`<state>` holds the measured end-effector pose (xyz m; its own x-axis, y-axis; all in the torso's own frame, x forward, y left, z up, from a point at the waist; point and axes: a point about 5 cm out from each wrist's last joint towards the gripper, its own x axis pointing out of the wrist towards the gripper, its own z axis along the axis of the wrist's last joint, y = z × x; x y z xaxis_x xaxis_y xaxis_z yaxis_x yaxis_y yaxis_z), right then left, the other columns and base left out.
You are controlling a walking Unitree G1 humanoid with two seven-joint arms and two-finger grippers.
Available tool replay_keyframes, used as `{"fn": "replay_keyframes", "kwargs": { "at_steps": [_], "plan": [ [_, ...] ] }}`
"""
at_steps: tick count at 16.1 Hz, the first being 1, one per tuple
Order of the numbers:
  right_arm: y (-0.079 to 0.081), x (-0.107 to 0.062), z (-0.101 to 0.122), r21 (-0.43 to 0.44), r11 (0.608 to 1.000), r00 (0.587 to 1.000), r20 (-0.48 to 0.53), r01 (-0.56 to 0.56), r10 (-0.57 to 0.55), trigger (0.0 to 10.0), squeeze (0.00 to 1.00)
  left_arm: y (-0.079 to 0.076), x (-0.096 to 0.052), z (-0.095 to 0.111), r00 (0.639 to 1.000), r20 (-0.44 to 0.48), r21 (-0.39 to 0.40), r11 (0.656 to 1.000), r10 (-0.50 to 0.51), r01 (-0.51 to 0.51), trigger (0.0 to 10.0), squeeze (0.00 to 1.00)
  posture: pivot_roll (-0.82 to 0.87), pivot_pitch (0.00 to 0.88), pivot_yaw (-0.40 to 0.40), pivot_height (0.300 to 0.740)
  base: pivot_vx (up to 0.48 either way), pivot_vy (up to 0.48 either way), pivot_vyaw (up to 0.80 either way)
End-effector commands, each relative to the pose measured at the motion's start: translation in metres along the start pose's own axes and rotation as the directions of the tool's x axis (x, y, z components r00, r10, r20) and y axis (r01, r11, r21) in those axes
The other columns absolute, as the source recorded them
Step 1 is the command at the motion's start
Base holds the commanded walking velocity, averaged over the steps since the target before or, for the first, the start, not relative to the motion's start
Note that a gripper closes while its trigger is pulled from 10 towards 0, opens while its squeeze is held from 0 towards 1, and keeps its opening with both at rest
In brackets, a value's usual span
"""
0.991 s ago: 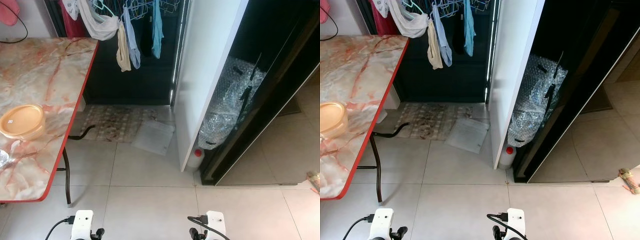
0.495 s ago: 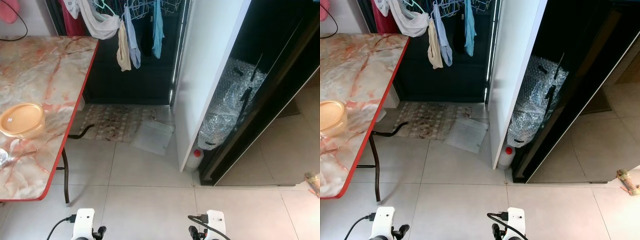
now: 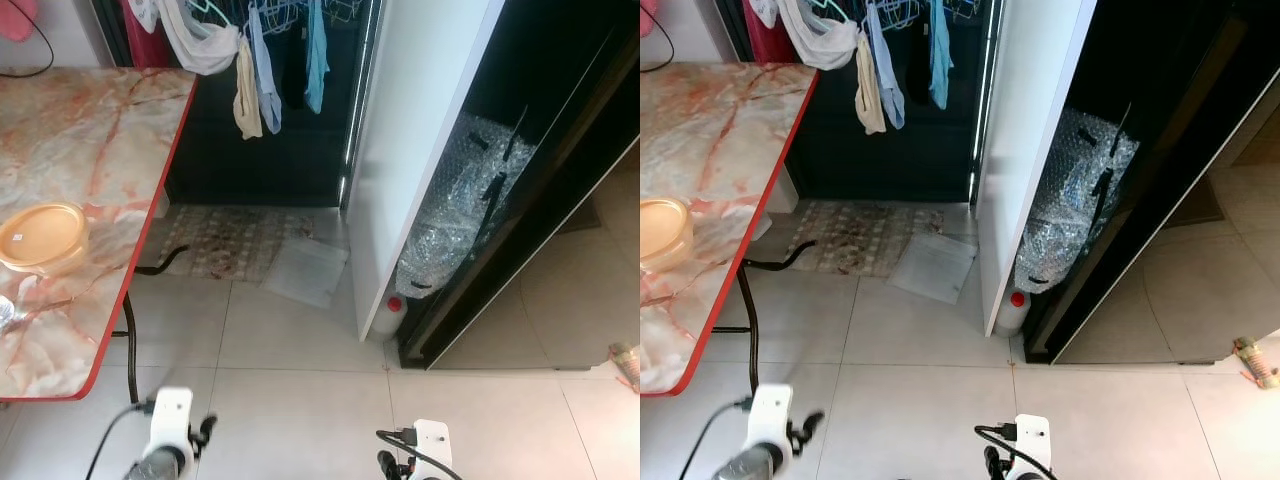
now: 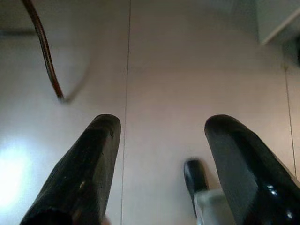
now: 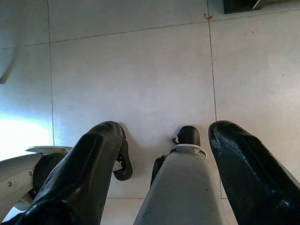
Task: Restocking fridge
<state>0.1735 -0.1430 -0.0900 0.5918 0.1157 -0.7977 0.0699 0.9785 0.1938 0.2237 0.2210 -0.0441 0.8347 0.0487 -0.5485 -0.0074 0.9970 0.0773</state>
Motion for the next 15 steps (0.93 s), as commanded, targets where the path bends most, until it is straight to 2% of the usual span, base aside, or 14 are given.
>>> {"fn": "replay_keyframes", "kwargs": {
  "at_steps": [1,4,7,8,11,13,14,15],
  "plan": [
    [-0.003,-0.001,-0.004,0.000,1.000,1.000,-0.006,0.005,-0.005,10.0,0.00,0.002,0.001,0.007,0.999,0.051,0.005,1.000,-0.002,0.002,10.0,0.00,0.00,0.123,-0.011,0.740,0.000,0.000,0.00],
    [-0.003,-0.001,-0.003,-0.005,1.000,1.000,-0.008,0.001,-0.001,10.0,0.00,0.004,0.002,0.039,0.972,0.232,0.041,0.999,-0.036,0.027,10.0,0.00,0.00,0.124,-0.008,0.740,0.000,0.000,0.00],
    [-0.004,-0.001,-0.003,-0.007,1.000,1.000,-0.008,0.004,-0.004,10.0,0.00,-0.001,-0.008,0.073,0.906,0.413,0.126,0.991,-0.087,0.037,10.0,0.00,0.00,0.122,-0.009,0.740,0.000,0.000,0.00],
    [-0.004,-0.001,-0.003,-0.007,1.000,1.000,-0.008,0.004,-0.004,10.0,0.00,-0.001,-0.008,0.074,0.904,0.418,0.129,0.991,-0.088,0.037,10.0,0.00,0.00,0.122,-0.009,0.740,0.000,0.000,0.00],
    [-0.006,-0.001,-0.002,-0.012,1.000,1.000,-0.007,0.013,-0.013,10.0,0.00,-0.010,-0.031,0.109,0.803,0.580,0.225,0.974,-0.136,0.002,10.0,0.00,0.00,0.123,-0.014,0.740,0.000,0.000,0.00],
    [-0.008,-0.002,-0.002,-0.015,1.000,1.000,-0.006,0.016,-0.016,10.0,0.00,-0.015,-0.049,0.141,0.724,0.679,0.220,0.975,-0.123,-0.041,10.0,0.00,0.00,0.121,-0.017,0.740,0.000,0.000,0.00],
    [-0.008,-0.002,-0.002,-0.015,1.000,1.000,-0.006,0.016,-0.016,10.0,0.00,-0.017,-0.051,0.145,0.714,0.689,0.220,0.975,-0.124,-0.043,10.0,0.00,0.00,0.120,-0.020,0.740,0.000,0.000,0.00],
    [-0.009,-0.002,-0.002,-0.016,1.000,1.000,-0.001,0.018,-0.018,10.0,0.00,-0.023,-0.061,0.162,0.673,0.728,0.221,0.974,-0.132,-0.049,10.0,0.00,0.00,0.119,-0.023,0.740,0.000,0.000,0.00]
  ]
}}
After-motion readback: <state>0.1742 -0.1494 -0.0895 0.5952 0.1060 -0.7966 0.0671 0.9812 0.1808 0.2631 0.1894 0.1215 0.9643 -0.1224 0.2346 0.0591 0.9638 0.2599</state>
